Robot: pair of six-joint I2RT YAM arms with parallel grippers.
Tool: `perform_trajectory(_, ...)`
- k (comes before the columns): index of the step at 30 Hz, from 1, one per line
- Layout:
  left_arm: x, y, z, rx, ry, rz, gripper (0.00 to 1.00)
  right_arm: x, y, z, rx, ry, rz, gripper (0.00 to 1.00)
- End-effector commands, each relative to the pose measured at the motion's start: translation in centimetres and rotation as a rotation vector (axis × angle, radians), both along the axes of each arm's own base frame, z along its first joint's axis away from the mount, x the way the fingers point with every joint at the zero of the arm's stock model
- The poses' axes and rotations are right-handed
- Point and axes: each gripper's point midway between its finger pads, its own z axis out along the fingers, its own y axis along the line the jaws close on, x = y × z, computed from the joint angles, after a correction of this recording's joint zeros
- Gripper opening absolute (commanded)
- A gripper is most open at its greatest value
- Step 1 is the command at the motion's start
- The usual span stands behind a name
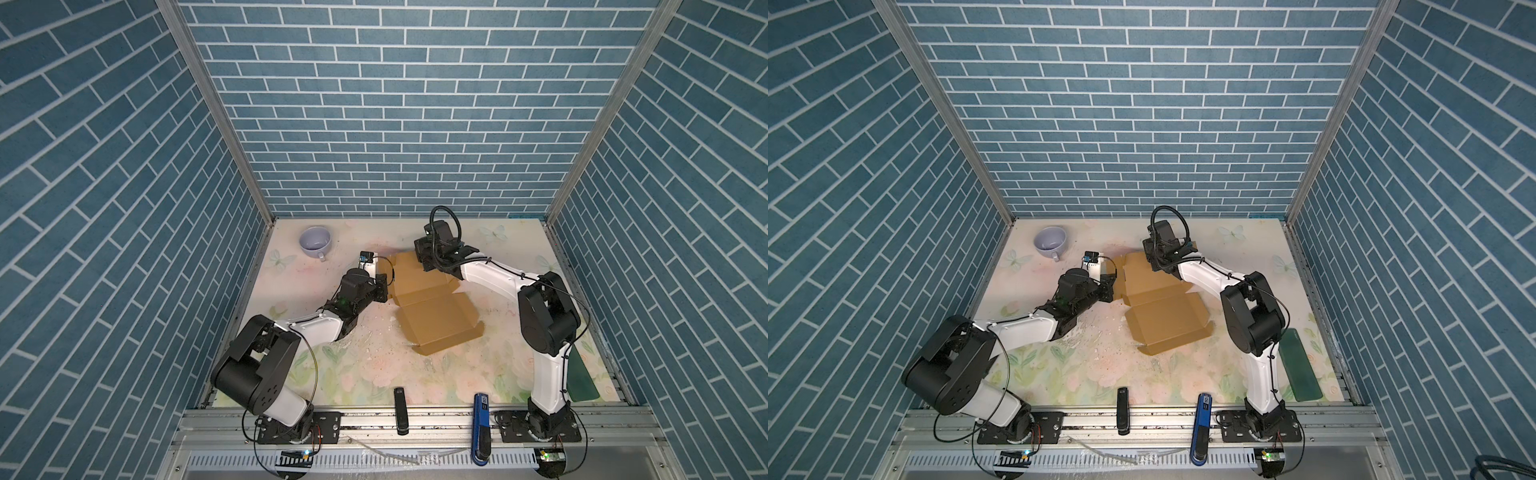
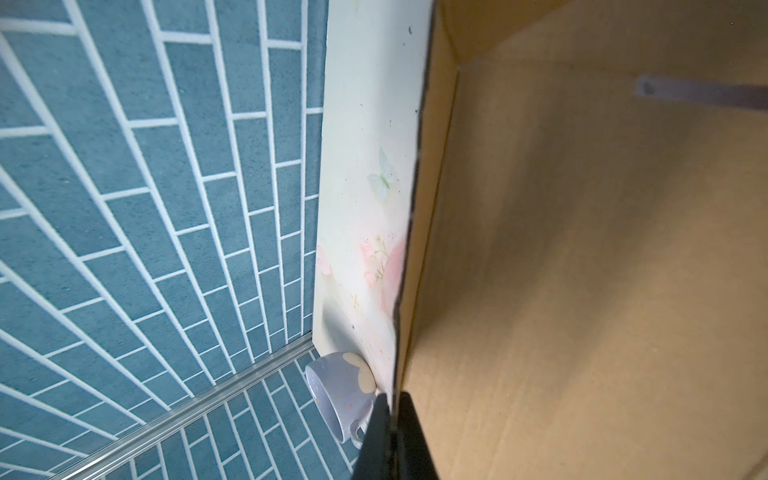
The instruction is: Fold the paper box
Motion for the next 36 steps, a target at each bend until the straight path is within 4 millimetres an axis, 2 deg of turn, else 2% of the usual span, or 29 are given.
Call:
perform_trajectory(1, 0.9, -0.8, 2.2, -0.007, -0.070, -0.010, 0.14, -0.7, -2.2, -1.7, -0.081, 0.031, -0.021, 0.05)
perform_trajectory(7, 0.8, -0.4, 2.1, 0.004, -0.060, -0.003, 0.28, -0.8, -3.0, -0.4, -0.117, -0.025, -0.013, 0.04)
perform_trajectory(15, 0.2, 0.0, 1.9, 0.012, -0.032, 0.005, 0.36, -0.8, -3.3, 1.4, -0.144, -0.094, 0.015, 0.03)
perform_trajectory(25, -1.1, 3.8, 2.6, -0.006, 0.069, 0.034, 0.52, -1.5, -2.7, 4.1, -0.147, -0.194, 0.117, 0.03)
perform_trajectory(29, -2.6, 5.4, 2.7, 0.016, 0.105, 0.038, 0.58, -2.4, -2.6, 4.0, -0.124, -0.219, 0.170, 0.03)
perform_trajectory(32, -3.9, 5.7, 1.8, 0.040, 0.139, 0.011, 0.61, -3.1, -2.5, 3.8, -0.094, -0.244, 0.205, 0.03)
perform_trajectory(36, -5.0, 5.2, -1.0, 0.050, 0.212, -0.039, 0.61, -3.9, -2.8, 3.5, -0.078, -0.263, 0.230, 0.02)
